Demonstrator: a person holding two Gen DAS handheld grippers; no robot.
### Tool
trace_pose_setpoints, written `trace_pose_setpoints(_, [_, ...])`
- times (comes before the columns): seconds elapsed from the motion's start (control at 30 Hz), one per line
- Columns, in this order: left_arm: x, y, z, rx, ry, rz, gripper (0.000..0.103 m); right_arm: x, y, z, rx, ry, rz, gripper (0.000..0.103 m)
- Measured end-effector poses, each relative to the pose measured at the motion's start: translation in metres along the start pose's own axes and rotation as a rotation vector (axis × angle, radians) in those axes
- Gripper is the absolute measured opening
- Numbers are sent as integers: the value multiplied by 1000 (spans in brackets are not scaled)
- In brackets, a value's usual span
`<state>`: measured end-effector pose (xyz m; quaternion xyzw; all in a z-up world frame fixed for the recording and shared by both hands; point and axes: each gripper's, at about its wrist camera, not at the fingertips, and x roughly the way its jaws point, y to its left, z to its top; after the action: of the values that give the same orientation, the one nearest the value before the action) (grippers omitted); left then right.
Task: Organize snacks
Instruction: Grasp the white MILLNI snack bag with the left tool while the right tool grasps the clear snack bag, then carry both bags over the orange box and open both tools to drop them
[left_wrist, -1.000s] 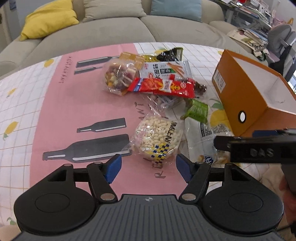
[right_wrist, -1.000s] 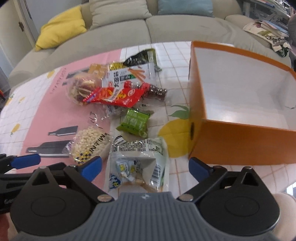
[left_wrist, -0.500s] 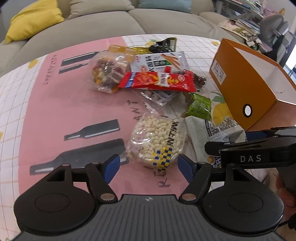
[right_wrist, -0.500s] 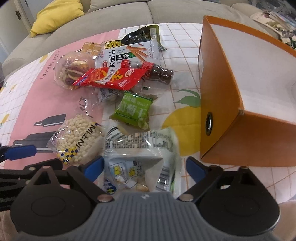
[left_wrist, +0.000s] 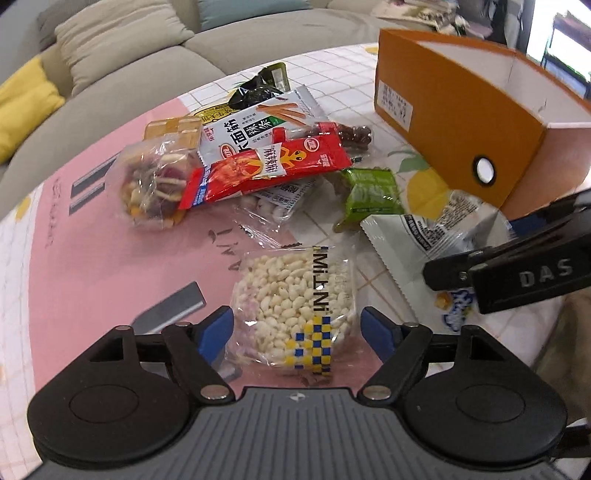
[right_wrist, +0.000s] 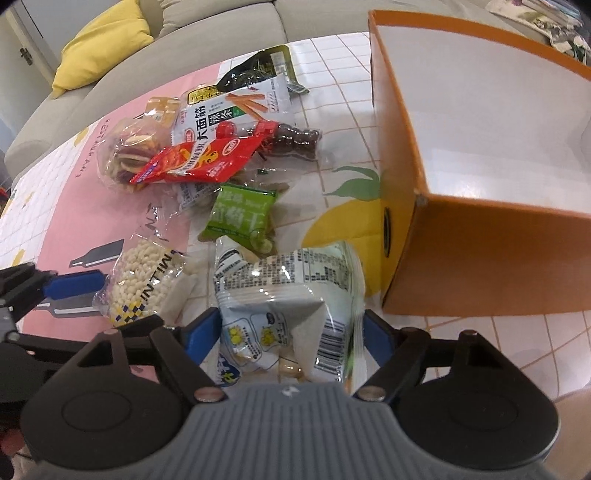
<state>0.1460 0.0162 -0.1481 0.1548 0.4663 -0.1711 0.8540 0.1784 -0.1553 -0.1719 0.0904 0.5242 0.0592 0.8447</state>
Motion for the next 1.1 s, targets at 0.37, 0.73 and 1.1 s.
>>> trace_pose_setpoints(0.37, [20, 5, 2, -28, -17, -21, 102, 3, 6, -3, -12, 10, -10, 79])
trace_pose_setpoints(0.73, [15, 9, -2, -131, -21, -22, 92, 2, 9, -4, -32, 7, -12, 70])
trace_pose_setpoints(1.1, [-23, 10, -8, -236, -5, 45, 92, -19, 14, -8, -82, -37, -11, 56])
